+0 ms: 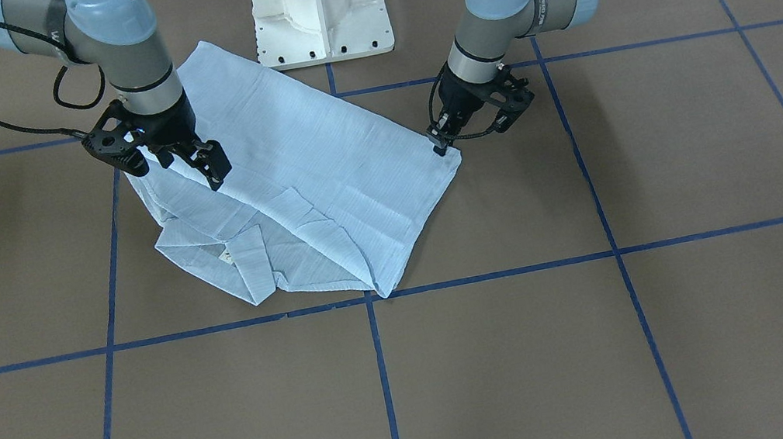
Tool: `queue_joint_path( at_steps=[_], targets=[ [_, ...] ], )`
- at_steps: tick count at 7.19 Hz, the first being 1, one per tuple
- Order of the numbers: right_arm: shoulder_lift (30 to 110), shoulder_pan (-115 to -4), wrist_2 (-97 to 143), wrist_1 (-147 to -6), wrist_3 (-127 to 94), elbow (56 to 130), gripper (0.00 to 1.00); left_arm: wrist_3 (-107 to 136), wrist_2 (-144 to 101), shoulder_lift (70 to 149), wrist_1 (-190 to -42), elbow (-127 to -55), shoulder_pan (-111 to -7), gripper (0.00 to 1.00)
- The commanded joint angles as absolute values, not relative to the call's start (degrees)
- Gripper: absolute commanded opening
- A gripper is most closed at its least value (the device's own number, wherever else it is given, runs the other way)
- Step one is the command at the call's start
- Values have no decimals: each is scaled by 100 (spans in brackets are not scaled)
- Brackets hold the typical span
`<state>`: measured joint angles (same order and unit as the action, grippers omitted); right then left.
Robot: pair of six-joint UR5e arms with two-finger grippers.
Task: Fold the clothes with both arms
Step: 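Grasp the shirt with both grippers and turn it lengthwise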
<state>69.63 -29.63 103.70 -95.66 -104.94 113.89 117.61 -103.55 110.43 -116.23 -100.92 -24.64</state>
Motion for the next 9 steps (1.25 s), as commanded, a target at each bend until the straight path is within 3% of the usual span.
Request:
queue_joint_path(
  at_steps=[1,3,7,8,9],
  targets=[
    [6970,-2979,10371,-9571,-10503,11373,100,11420,-10144,11030,-11043,-10422,-2688,0],
    [6952,-2971,10371,-9563,-10529,11382,100,10183,-9681,11205,-11152,-10005,-3153,0],
    [6873,-2962,10354,-9554,-10529,11382,100,9451,-9413,13161,-13695,-6321,-4314,0],
    [6760,-2945,10354,-9554,-10538,11373,100,9379,-9291,13531,-13885,-5902,-4402,1],
    [6628,-2918,10362,-9510,-10529,11321,100,9369,-9299,13587,-13913,-5854,-4403,43]
  ],
)
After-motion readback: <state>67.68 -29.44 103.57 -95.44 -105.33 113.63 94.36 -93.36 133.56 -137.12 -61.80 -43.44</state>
